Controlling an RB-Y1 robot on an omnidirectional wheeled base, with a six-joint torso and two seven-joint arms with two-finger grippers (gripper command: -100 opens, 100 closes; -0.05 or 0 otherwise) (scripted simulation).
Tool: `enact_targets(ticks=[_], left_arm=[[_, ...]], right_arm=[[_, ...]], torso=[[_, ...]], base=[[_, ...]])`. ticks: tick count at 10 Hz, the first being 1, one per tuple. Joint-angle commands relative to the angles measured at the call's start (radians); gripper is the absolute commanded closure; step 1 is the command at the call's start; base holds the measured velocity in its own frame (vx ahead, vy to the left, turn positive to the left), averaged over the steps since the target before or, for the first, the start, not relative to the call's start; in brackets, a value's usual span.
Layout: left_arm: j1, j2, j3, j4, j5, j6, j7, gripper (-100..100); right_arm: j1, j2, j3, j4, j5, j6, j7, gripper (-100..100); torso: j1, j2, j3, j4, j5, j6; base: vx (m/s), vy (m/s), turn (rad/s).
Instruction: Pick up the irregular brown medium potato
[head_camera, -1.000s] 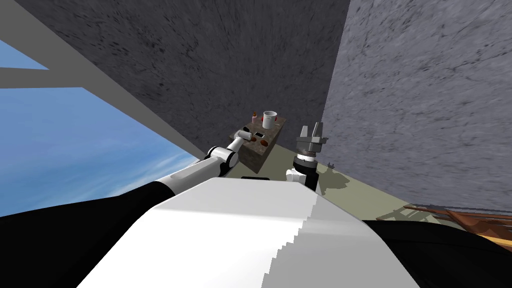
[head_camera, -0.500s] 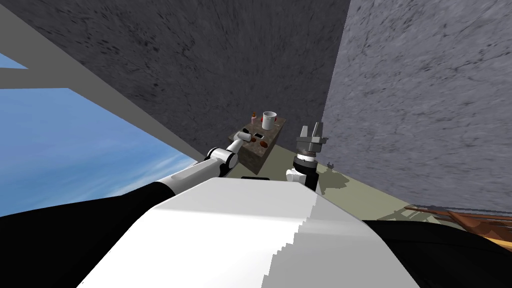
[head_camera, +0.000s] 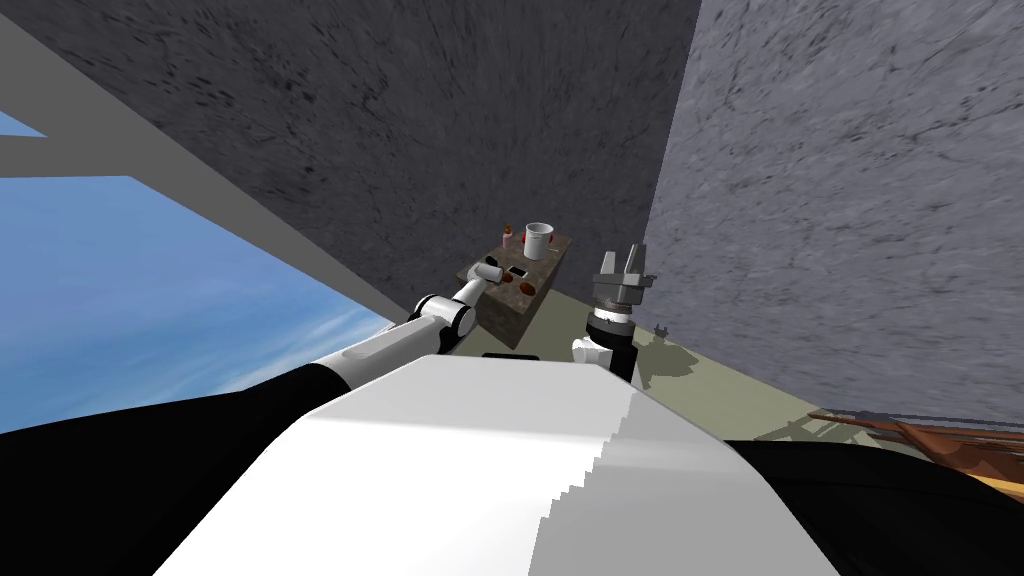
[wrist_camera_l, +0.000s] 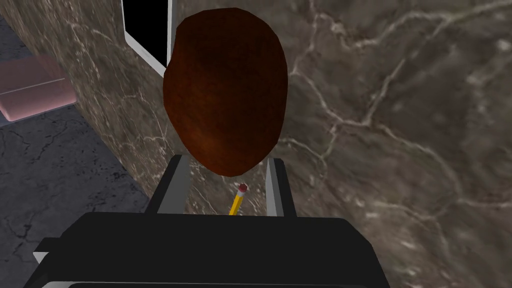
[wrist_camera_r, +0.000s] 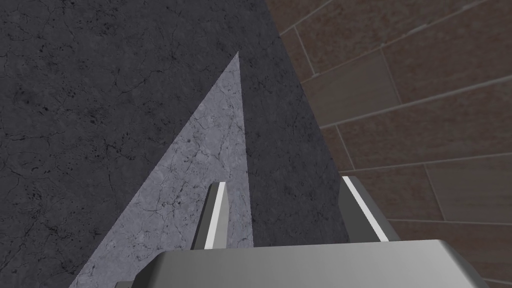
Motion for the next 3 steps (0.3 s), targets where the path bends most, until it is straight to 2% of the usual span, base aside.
enact_targets(ticks=[1, 2, 3], left_arm=[[-0.029, -0.003, 0.002, 0.009, 0.000, 0.018, 0.006, 100], [-0.014, -0.002, 0.000, 0.001, -0.001, 0.009, 0.003, 100], [-0.015, -0.003, 0.000, 0.001, -0.001, 0.012, 0.004, 0]], right_arm=[[0.000, 0.000, 0.000, 0.000, 0.000, 0.000, 0.000, 0], [0.000, 0.000, 0.000, 0.000, 0.000, 0.000, 0.000, 0], [0.000, 0.000, 0.000, 0.000, 0.000, 0.000, 0.000, 0]], torso=[[0.000, 0.000, 0.000, 0.000, 0.000, 0.000], [0.001, 0.004, 0.002, 0.001, 0.000, 0.000], [0.001, 0.004, 0.002, 0.001, 0.000, 0.000]], base=[[-0.082, 0.018, 0.038], [-0.050, 0.010, 0.003], [-0.006, 0.001, -0.001]])
